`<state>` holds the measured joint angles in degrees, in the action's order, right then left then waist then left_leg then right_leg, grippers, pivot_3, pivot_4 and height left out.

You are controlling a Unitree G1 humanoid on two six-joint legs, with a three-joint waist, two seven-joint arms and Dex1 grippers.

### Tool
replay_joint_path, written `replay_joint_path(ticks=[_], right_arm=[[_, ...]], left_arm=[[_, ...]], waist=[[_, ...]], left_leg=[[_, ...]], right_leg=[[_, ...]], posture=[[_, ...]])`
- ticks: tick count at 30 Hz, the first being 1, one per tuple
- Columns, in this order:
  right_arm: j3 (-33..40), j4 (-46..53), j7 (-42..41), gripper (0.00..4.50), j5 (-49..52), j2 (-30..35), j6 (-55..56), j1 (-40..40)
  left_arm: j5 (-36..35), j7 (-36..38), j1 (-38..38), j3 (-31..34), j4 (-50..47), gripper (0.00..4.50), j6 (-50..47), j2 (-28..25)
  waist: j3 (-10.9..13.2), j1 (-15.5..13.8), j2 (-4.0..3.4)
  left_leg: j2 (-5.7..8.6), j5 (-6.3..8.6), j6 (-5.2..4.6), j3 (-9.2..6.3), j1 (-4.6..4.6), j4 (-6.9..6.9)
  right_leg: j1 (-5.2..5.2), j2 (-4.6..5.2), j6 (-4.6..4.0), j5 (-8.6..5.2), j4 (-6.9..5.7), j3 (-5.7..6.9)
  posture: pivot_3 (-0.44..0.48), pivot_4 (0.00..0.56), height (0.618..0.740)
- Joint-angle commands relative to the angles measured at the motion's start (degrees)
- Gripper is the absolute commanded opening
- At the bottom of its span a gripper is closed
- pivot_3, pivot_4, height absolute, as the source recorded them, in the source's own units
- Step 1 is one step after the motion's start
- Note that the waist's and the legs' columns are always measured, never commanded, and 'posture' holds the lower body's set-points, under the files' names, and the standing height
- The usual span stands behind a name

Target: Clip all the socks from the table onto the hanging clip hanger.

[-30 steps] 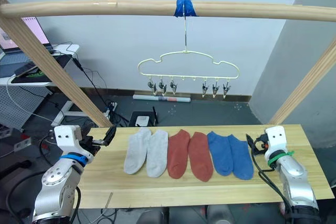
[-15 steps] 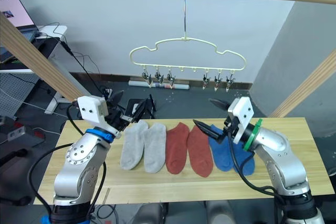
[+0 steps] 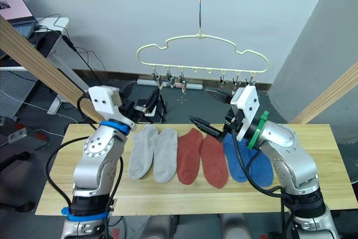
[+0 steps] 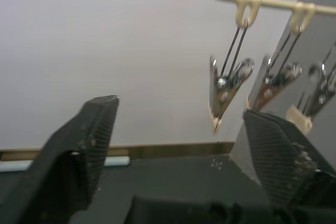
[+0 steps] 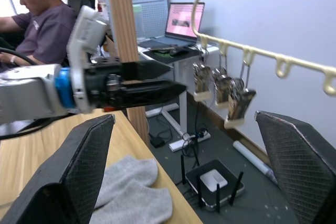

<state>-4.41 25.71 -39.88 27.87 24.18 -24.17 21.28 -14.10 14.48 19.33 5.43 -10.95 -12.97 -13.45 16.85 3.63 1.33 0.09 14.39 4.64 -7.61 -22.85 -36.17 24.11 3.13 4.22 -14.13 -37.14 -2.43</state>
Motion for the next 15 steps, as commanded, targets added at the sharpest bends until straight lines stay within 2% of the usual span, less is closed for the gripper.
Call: replay_joint_path(ticks=[1, 2, 15], right_arm=[[-0.03, 2.67, 0.13, 4.50, 0.99, -0.32, -0.03, 0.96], [-0.15, 2.83, 0.31, 4.50, 1.00, -0.40, -0.21, 1.15], [-0.79, 4.81, 2.90, 4.50, 1.73, -2.09, -2.86, 3.87]], left_arm=[[0.12, 0.88, 1.17, -0.07, -0.15, 2.99, 1.55, -0.13], [0.29, 1.17, 1.22, -0.40, -0.12, 2.72, 1.56, -0.29], [0.03, 1.70, 3.96, -0.47, 1.47, 2.72, 2.28, 0.02]], waist=[[0.01, 0.27, -0.01], [0.01, 0.51, -0.01], [0.03, 1.30, -0.01]], left_leg=[[0.00, 0.00, 0.00, 0.01, 0.00, 0.00], [0.00, 0.00, 0.00, 0.01, 0.00, 0.01], [0.00, 0.00, -0.01, 0.00, 0.00, -0.01]], right_leg=[[0.00, 0.00, 0.00, 0.00, 0.01, -0.01], [0.00, 0.00, 0.00, 0.00, 0.02, -0.01], [0.01, 0.00, 0.01, 0.01, -0.03, -0.01]], posture=[[-0.134, 0.329, 0.740], [-0.137, 0.326, 0.740], [-0.143, 0.319, 0.740]])
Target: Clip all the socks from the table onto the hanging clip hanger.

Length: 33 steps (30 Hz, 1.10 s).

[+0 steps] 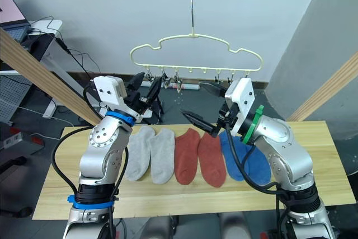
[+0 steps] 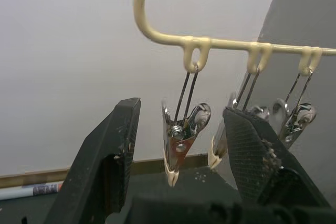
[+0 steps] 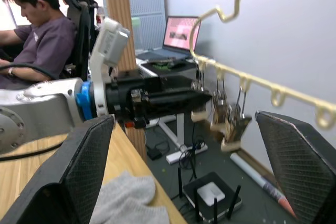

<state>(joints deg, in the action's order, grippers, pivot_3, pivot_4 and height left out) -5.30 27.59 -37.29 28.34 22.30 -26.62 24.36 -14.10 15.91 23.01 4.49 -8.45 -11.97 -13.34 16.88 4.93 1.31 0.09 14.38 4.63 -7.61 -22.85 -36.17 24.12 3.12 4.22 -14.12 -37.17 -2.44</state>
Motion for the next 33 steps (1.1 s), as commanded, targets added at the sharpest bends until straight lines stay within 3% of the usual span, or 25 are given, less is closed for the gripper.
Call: replay_joint_path(ticks=[1, 19, 26, 33], right_arm=[[0.13, 3.06, 0.45, 4.50, 1.34, -0.23, -0.63, 0.89], [0.51, 3.42, 0.96, 4.50, 2.67, -0.20, -2.49, 1.91], [0.92, 2.97, 1.29, 4.50, 2.78, 0.57, -2.72, -0.08], [2.06, -0.04, -1.82, 4.50, -1.53, 6.91, 0.60, -12.56]], left_arm=[[0.14, 0.20, 0.31, 0.57, -0.99, 2.72, 1.45, -0.14], [2.35, -2.06, 1.47, 0.73, 0.58, 2.72, 3.74, 0.27], [2.34, -1.46, 1.51, 0.22, 0.32, 0.82, 4.24, 0.39], [2.47, -1.71, 1.87, 0.56, -0.34, 0.64, 3.95, -0.04]], waist=[[0.00, -0.01, 0.00], [0.03, 0.01, -0.01], [0.22, 0.01, 0.00], [0.32, -0.22, 0.04]], left_leg=[[0.00, 0.00, 0.00, -0.01, -0.01, 0.00], [0.00, 0.00, 0.00, 0.00, -0.01, 0.00], [0.00, 0.00, 0.00, 0.00, -0.01, 0.00], [0.01, 0.00, -0.01, -0.01, -0.05, 0.00]], right_leg=[[0.00, 0.00, 0.00, 0.00, 0.01, 0.00], [0.01, 0.00, 0.00, 0.00, 0.00, 0.00], [0.01, 0.00, 0.00, 0.00, -0.01, 0.00], [0.00, 0.01, 0.00, 0.00, 0.04, 0.01]], posture=[[-0.143, 0.320, 0.740], [-0.149, 0.332, 0.740], [-0.150, 0.336, 0.740], [-0.143, 0.342, 0.740]])
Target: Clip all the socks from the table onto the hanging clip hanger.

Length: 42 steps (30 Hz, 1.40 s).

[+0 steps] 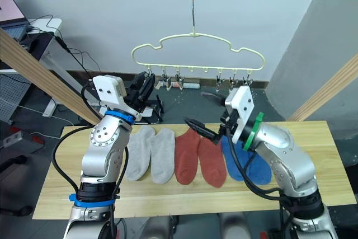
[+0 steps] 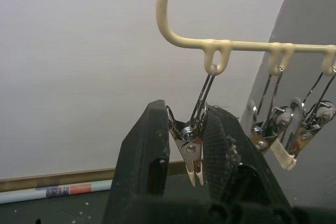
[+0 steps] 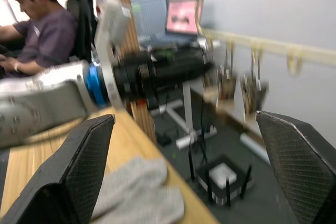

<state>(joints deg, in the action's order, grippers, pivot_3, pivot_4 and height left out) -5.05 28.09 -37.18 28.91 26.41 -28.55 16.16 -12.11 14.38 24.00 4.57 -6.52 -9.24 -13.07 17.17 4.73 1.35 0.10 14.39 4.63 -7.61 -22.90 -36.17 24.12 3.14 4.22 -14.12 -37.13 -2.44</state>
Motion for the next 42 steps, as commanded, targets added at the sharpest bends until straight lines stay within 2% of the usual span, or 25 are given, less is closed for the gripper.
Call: replay_joint_path(ticks=[1, 4, 8, 14, 18, 23, 28, 38, 42], right_arm=[[1.85, -1.95, -2.23, 4.50, -3.87, 4.61, 3.14, -6.44], [2.84, -5.85, -4.05, 4.50, -6.31, 7.31, 7.05, -10.11], [6.02, -9.32, -2.68, 4.50, -5.99, 6.77, 8.19, -9.13], [5.71, -2.68, -3.49, 4.50, -2.45, 5.38, 6.12, -5.31], [4.85, 1.64, -5.11, 4.50, -0.23, 5.46, 5.94, -3.22], [2.80, 5.70, -0.68, 4.50, 3.66, 1.20, 0.66, 4.57], [1.58, 5.81, 2.10, 4.50, 3.83, -0.79, -3.07, 7.59], [1.27, 3.57, 1.41, 4.50, 1.25, -0.09, -2.32, 7.58], [1.92, 1.78, 0.41, 4.50, -0.80, 4.10, -3.17, 3.13]], left_arm=[[0.62, -0.01, 0.96, 0.52, -2.38, 0.57, 1.19, -0.70], [0.78, 0.29, 1.04, 0.69, -2.78, 0.53, 0.87, -1.59], [0.87, 0.48, 0.77, 0.99, -3.30, 0.53, 0.44, -2.61], [2.78, 0.95, -0.73, -0.70, -4.99, 0.53, 1.46, -3.31], [6.25, 2.41, -1.31, -1.93, -5.55, 0.53, 3.01, -6.24], [6.67, 2.62, -1.11, -1.37, -5.03, 0.53, 3.95, -6.70], [6.03, 2.97, -1.12, -1.43, -5.31, 0.53, 4.27, -5.92], [5.92, 3.37, -1.20, -1.29, -5.48, 0.52, 3.81, -5.70], [3.76, 4.27, -1.22, -0.70, -6.75, 0.52, 0.60, -5.77]], waist=[[0.08, 0.02, 0.03], [0.43, 0.09, 0.10], [0.81, 0.49, 0.03], [0.89, 0.24, 0.04], [0.90, 0.12, 0.03], [0.93, 0.25, 0.00], [0.93, -0.02, 0.00], [0.93, 0.05, 0.00], [0.93, -0.13, 0.01]], left_leg=[[0.00, 0.00, 0.00, 0.01, 0.00, 0.00], [0.01, 0.00, 0.00, 0.05, 0.04, -0.02], [-0.03, -0.03, -0.02, 0.09, 0.10, -0.04], [-0.02, -0.03, -0.02, 0.05, 0.06, -0.12], [-0.01, -0.03, -0.01, 0.03, 0.02, -0.14], [-0.01, -0.03, -0.02, 0.05, 0.02, -0.15], [-0.02, -0.03, -0.02, 0.00, -0.01, -0.15], [0.00, -0.03, -0.02, 0.00, -0.04, -0.15], [0.01, -0.03, -0.02, -0.01, -0.05, -0.16]], right_leg=[[0.00, 0.00, 0.00, 0.00, 0.00, -0.01], [0.00, 0.00, 0.01, 0.01, -0.04, -0.05], [0.01, -0.05, 0.01, 0.01, -0.11, -0.11], [0.01, -0.05, 0.02, 0.02, -0.16, -0.09], [0.00, -0.04, 0.03, 0.02, -0.14, -0.07], [0.02, -0.03, 0.04, 0.04, -0.14, -0.09], [0.03, -0.03, 0.03, 0.04, -0.14, -0.04], [0.05, 0.00, 0.04, 0.04, -0.14, -0.02], [0.04, 0.00, 0.04, 0.04, -0.13, -0.01]], posture=[[-0.143, 0.342, 0.740], [-0.135, 0.345, 0.740], [-0.125, 0.343, 0.740], [-0.123, 0.340, 0.740], [-0.123, 0.340, 0.740], [-0.119, 0.334, 0.740], [-0.119, 0.333, 0.740], [-0.118, 0.331, 0.740], [-0.112, 0.330, 0.740]])
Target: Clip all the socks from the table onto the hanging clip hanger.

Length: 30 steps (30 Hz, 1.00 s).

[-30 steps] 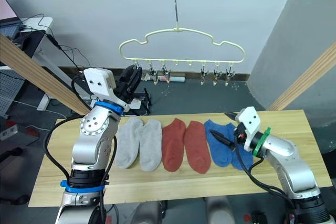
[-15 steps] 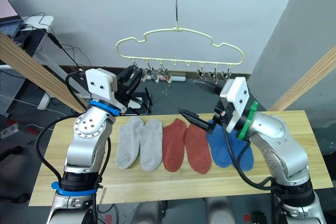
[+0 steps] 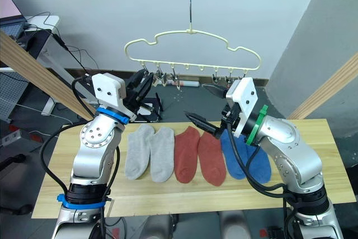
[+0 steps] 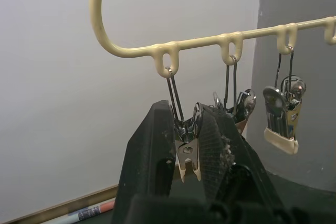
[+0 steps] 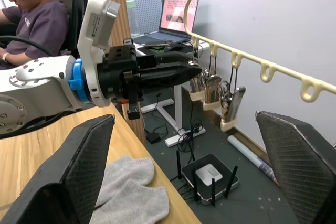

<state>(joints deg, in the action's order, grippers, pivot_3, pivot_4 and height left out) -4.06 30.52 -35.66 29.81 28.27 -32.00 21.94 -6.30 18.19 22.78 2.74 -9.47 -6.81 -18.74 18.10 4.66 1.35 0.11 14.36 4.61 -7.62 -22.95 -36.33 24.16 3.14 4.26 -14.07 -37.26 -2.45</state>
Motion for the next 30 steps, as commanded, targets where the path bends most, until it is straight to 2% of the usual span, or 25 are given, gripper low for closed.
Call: replay_joint_path(ticks=[1, 4, 8, 14, 18, 22, 25, 30], right_arm=[[1.20, -2.73, -1.31, 4.50, -3.18, 4.62, -0.60, -4.75], [2.21, -10.36, -4.24, 4.50, -5.61, 10.30, -0.92, -10.32], [0.05, -20.86, -6.80, 4.50, -10.93, 14.45, 2.74, -11.90], [-3.78, -33.74, -6.91, 4.50, -19.72, 14.47, 8.57, -9.28], [-5.82, -39.57, -7.86, 4.50, -23.42, 13.57, 12.51, -7.23], [-8.64, -47.22, -9.32, 4.50, -27.69, 12.83, 18.37, -5.06], [-8.92, -49.21, -10.16, 3.91, -28.85, 12.62, 20.15, -4.48], [-7.24, -48.75, -10.60, 2.26, -28.85, 12.82, 21.21, -5.69]], left_arm=[[-4.67, 1.24, -0.07, 1.74, -4.76, 0.52, -5.09, -0.02], [-13.77, 4.90, -0.43, 3.32, -8.21, 0.52, -15.70, -1.03], [-23.25, 8.57, -0.30, 5.80, -10.98, 0.52, -27.74, -4.62], [-28.72, 10.70, 1.89, 7.54, -10.74, 0.52, -35.70, -9.93], [-31.01, 10.25, 2.71, 8.27, -10.72, 0.52, -37.44, -10.08], [-37.42, 9.35, 2.64, 9.73, -11.92, 0.52, -43.99, -9.96], [-37.61, 9.63, 2.70, 9.24, -12.31, 0.52, -45.45, -11.55], [-37.99, 9.05, 2.66, 9.66, -12.09, 0.52, -45.49, -11.24]], waist=[[0.00, -0.03, 0.01], [0.01, -0.22, 0.01], [0.10, 0.26, -0.01], [0.16, 0.69, 0.02], [0.17, 0.40, 0.01], [0.17, 0.21, 0.02], [0.17, 0.22, 0.02], [0.17, 0.20, 0.02]], left_leg=[[0.00, 0.00, 0.00, 0.00, -0.01, 0.00], [0.03, 0.00, 0.00, 0.01, -0.01, 0.00], [0.02, 0.00, -0.01, 0.04, 0.03, -0.02], [-0.05, -0.01, 0.01, 0.12, 0.29, -0.07], [-0.02, -0.02, 0.02, 0.12, 0.18, -0.37], [0.03, -0.01, 0.02, 0.10, 0.10, -0.58], [0.02, -0.01, 0.02, 0.07, 0.11, -0.58], [0.02, -0.02, 0.02, 0.08, 0.15, -0.61]], right_leg=[[-0.01, 0.00, 0.00, 0.00, 0.01, 0.00], [-0.02, 0.02, 0.01, 0.00, 0.01, -0.01], [-0.01, 0.01, 0.01, 0.00, -0.07, -0.03], [0.00, -0.10, 0.05, -0.05, -0.51, -0.15], [-0.02, -0.08, 0.26, -0.17, -0.54, -0.18], [-0.03, -0.05, 0.05, -0.01, -0.55, -0.19], [-0.03, -0.06, 0.05, -0.01, -0.59, -0.17], [-0.07, -0.06, 0.04, 0.00, -0.62, -0.18]], posture=[[-0.108, 0.333, 0.740], [-0.108, 0.335, 0.740], [-0.096, 0.338, 0.740], [-0.080, 0.332, 0.740], [-0.071, 0.326, 0.740], [-0.068, 0.323, 0.740], [-0.065, 0.323, 0.740], [-0.074, 0.324, 0.740]])
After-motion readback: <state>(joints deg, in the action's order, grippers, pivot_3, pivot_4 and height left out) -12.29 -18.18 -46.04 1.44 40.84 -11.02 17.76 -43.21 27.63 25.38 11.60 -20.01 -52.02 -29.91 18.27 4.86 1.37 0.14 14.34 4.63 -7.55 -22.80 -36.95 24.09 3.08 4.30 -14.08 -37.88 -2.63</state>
